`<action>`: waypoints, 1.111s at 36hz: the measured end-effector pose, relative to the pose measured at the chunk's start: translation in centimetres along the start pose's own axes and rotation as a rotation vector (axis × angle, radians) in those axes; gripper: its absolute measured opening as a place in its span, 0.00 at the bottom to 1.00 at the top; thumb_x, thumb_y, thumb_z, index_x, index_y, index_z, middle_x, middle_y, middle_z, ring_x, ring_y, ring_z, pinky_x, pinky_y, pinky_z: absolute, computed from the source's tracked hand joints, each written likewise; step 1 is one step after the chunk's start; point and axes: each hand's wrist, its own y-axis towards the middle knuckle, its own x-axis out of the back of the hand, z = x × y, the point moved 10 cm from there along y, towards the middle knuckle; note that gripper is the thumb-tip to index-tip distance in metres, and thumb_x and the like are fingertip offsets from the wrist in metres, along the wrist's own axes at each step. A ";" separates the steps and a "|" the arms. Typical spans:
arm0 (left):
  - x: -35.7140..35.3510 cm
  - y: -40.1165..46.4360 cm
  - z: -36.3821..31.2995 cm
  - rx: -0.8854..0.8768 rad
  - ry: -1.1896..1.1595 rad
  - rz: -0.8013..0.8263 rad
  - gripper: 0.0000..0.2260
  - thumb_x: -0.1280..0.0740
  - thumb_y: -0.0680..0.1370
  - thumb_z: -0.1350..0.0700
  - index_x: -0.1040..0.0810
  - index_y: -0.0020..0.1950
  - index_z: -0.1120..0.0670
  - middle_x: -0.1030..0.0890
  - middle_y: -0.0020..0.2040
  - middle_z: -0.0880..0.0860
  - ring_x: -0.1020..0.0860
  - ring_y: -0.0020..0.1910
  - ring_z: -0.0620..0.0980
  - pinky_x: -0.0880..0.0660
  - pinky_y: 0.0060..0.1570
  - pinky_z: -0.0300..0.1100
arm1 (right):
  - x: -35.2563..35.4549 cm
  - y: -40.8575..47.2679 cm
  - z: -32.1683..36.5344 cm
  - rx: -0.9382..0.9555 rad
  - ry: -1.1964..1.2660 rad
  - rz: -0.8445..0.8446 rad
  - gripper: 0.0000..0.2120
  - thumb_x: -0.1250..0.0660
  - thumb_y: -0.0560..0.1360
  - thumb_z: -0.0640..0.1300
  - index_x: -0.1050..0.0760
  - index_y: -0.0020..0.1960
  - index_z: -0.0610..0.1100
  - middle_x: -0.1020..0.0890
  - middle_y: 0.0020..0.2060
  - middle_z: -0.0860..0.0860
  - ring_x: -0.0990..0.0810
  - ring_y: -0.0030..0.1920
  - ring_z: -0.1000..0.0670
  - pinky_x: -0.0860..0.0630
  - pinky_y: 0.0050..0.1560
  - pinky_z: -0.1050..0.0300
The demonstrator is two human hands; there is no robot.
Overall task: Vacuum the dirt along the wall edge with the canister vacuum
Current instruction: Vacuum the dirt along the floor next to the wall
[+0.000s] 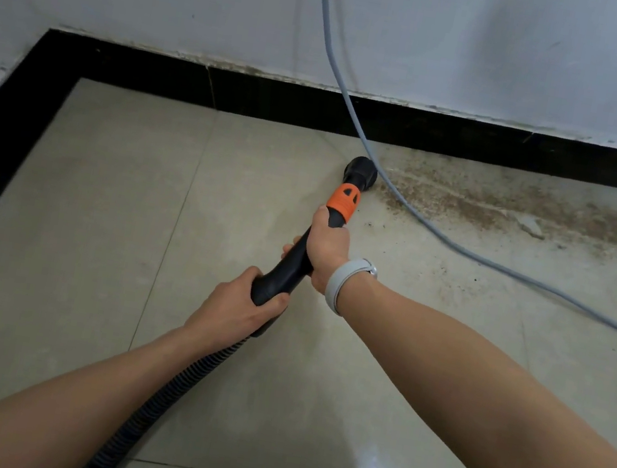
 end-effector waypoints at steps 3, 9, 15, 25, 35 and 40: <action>-0.2 -0.7 0.2 -0.007 0.000 0.004 0.13 0.34 0.73 0.39 0.31 0.44 0.47 0.21 0.38 0.48 0.22 0.34 0.44 0.28 0.31 0.36 | 0.3 -0.7 -0.7 -0.015 0.008 0.005 0.16 0.42 0.81 0.55 0.38 0.56 0.42 0.25 0.36 0.44 0.21 0.28 0.46 0.19 0.36 0.50; -0.5 -2.3 0.5 -0.021 0.031 0.027 0.13 0.33 0.72 0.40 0.31 0.44 0.47 0.20 0.36 0.48 0.23 0.30 0.42 0.30 0.26 0.32 | 1.3 -2.2 -2.3 -0.047 0.044 -0.001 0.15 0.42 0.81 0.55 0.37 0.55 0.44 0.24 0.36 0.44 0.20 0.29 0.46 0.18 0.34 0.51; -0.9 -4.4 1.8 -0.024 0.067 0.113 0.13 0.32 0.72 0.40 0.30 0.48 0.46 0.20 0.36 0.50 0.21 0.30 0.44 0.27 0.28 0.36 | 1.9 -4.5 -5.0 -0.084 0.115 0.033 0.15 0.41 0.81 0.54 0.37 0.57 0.43 0.24 0.37 0.44 0.20 0.31 0.46 0.19 0.37 0.50; -1.2 -7.1 3.7 -0.043 0.111 0.197 0.11 0.32 0.73 0.42 0.30 0.48 0.44 0.20 0.35 0.49 0.21 0.30 0.41 0.25 0.31 0.38 | 2.3 -6.7 -8.2 -0.135 0.123 -0.016 0.15 0.42 0.81 0.56 0.36 0.57 0.44 0.23 0.36 0.45 0.20 0.29 0.48 0.18 0.39 0.51; -4.0 -7.7 2.1 -0.103 0.255 0.327 0.20 0.39 0.63 0.31 0.32 0.46 0.43 0.20 0.36 0.46 0.22 0.33 0.42 0.24 0.35 0.40 | 7.3 -8.5 -10.2 -0.151 0.269 -0.162 0.12 0.41 0.81 0.55 0.36 0.46 0.47 0.23 0.35 0.44 0.20 0.29 0.46 0.19 0.37 0.50; -6.3 -7.7 0.1 -0.168 0.309 0.424 0.21 0.40 0.62 0.31 0.31 0.47 0.43 0.20 0.36 0.46 0.21 0.34 0.42 0.23 0.38 0.41 | 10.8 -9.6 -10.9 -0.152 0.353 -0.261 0.14 0.41 0.81 0.54 0.35 0.53 0.43 0.23 0.35 0.44 0.20 0.31 0.45 0.19 0.39 0.49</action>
